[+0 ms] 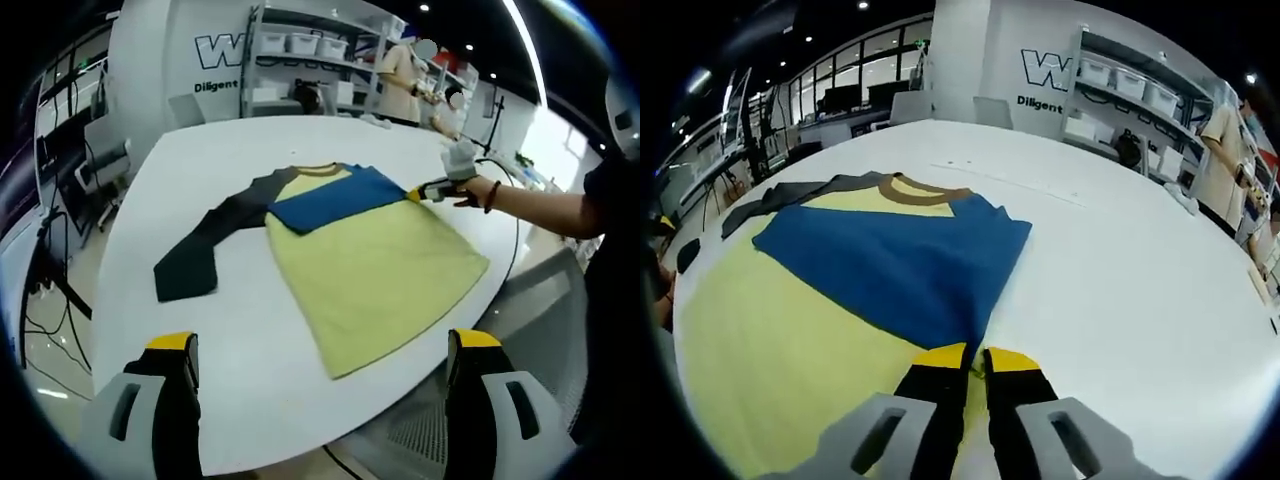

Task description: Fold the garment on the visible template until the final outline fits inside the template.

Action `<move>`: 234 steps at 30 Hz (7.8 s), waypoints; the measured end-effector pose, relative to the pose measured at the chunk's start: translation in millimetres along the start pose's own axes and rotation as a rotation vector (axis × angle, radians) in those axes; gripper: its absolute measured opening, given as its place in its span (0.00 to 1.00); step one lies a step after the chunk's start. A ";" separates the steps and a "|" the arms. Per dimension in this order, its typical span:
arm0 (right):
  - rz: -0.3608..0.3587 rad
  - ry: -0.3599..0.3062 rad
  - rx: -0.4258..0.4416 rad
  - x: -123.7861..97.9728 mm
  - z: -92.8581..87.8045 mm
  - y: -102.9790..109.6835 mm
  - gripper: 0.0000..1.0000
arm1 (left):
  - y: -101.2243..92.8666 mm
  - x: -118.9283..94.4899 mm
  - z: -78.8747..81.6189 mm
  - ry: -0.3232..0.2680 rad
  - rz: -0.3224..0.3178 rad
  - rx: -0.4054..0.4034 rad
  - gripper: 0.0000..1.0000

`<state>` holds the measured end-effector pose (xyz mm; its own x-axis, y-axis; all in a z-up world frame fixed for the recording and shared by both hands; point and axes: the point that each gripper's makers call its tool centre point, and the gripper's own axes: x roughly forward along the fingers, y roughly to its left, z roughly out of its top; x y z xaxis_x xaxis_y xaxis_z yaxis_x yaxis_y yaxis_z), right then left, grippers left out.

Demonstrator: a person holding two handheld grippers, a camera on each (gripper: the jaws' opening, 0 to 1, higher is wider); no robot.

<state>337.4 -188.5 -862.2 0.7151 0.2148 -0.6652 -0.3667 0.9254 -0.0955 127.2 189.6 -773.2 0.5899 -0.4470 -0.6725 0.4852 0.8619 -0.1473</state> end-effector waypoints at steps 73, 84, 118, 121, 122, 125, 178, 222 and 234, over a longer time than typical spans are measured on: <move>0.099 -0.163 0.218 -58.6 30.9 -18.5 0.99 | -7.5 2.8 14.4 -0.023 0.012 0.028 0.99; 0.150 -0.162 0.144 -92.0 28.6 2.6 0.99 | -3.4 4.2 20.2 -0.042 0.034 0.034 0.98; 0.210 -0.205 0.058 -170.4 5.6 38.3 0.99 | 27.0 46.3 40.5 -0.048 0.144 0.099 0.94; 0.211 -0.205 0.050 -173.1 3.6 39.6 0.99 | 32.2 53.7 38.5 -0.034 0.157 0.104 0.93; 0.213 -0.203 0.049 -173.8 2.8 39.8 0.99 | 33.3 55.6 38.3 -0.033 0.160 0.107 0.92; 0.225 -0.208 0.049 -178.9 1.9 43.2 0.99 | 38.0 61.6 37.6 -0.026 0.172 0.120 0.92; 0.219 -0.209 0.080 -190.6 0.9 42.7 0.96 | 80.9 141.6 32.6 0.004 0.211 0.205 0.20; 0.264 -0.186 0.040 -189.9 0.3 57.7 0.97 | 15.8 122.0 113.6 -0.043 0.006 0.156 0.00; 0.275 -0.181 0.030 -191.8 2.4 63.4 0.99 | -17.3 127.0 161.6 -0.084 -0.059 0.212 0.00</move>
<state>178.4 -170.3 -738.9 0.6867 0.5074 -0.5206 -0.5450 0.8332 0.0932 298.0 79.2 -738.9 0.6042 -0.5208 -0.6030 0.6395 0.7685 -0.0230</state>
